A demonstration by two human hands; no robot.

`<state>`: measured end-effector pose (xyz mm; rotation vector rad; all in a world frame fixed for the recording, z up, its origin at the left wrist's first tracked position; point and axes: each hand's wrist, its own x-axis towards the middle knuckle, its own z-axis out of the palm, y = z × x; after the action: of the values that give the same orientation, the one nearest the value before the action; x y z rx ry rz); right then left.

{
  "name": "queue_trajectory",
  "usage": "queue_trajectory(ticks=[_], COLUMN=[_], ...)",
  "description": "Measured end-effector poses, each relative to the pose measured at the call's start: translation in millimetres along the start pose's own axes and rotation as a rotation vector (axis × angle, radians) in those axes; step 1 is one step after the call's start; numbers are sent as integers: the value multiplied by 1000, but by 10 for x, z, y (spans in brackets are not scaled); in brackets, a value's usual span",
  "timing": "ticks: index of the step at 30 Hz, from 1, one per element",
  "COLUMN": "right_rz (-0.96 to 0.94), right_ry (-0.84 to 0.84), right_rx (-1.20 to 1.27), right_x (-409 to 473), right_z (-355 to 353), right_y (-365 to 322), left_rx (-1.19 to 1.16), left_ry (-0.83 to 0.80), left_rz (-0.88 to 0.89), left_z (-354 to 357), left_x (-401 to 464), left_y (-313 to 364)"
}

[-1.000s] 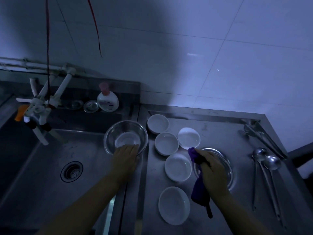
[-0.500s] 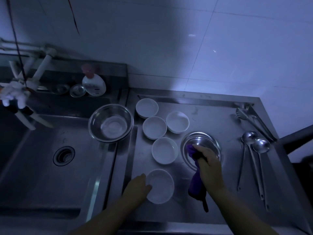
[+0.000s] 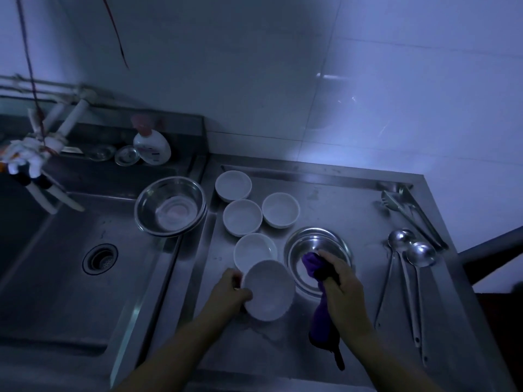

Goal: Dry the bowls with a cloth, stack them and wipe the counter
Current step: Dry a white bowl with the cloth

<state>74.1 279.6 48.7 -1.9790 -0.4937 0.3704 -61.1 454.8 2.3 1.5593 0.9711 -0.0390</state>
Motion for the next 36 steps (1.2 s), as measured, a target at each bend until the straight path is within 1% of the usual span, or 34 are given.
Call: queue_trajectory(ticks=[2, 4, 6, 8, 11, 14, 18, 22, 24, 26, 29, 32, 34, 36], right_rz=[-69, -169, -316, -469, -746, -1025, -1270, -1470, -1488, -1408, -1266, -1198, -1169, -1162], right_ry=[18, 45, 88, 124, 126, 199, 341, 413, 410, 362, 274, 221, 243, 316], right_rx=[26, 64, 101, 88, -18, -225, -457, -600, -677, -705, -650, -582, -518, -452], right_x=[-4, -5, 1, 18, 71, 201, 381, 451, 432, 356, 184, 26, -35, -53], right_z=[-69, -150, -249, -352, -481, -636, -871, -969, -972, -946, -867, -722, -581, -426], right_y=[-82, -203, -291, -335, -388, -529, -690, -852, -894, -905, -931, -1004, -1087, -1176], left_rx=[48, 181, 279, 325, 302, 296, 282, 167, 138, 105, 49, -66, -134, -167], left_ry=[78, 186, 247, 282, 292, 303, 382, 392, 421, 458, 463, 428, 420, 411], left_rz=[131, 284, 412, 507, 645, 786, 937, 1012, 1027, 1012, 981, 918, 872, 853], left_z=[71, 115, 140, 162, 206, 245, 262, 318, 350, 367, 367, 361, 339, 274], left_x=[-53, -123, -222, -338, -517, -685, -879, -1029, -1068, -1094, -1120, -1129, -1113, -1107], left_y=[259, 511, 738, 941, 1240, 1550, 1893, 2066, 2082, 2080, 2080, 2091, 2110, 2150])
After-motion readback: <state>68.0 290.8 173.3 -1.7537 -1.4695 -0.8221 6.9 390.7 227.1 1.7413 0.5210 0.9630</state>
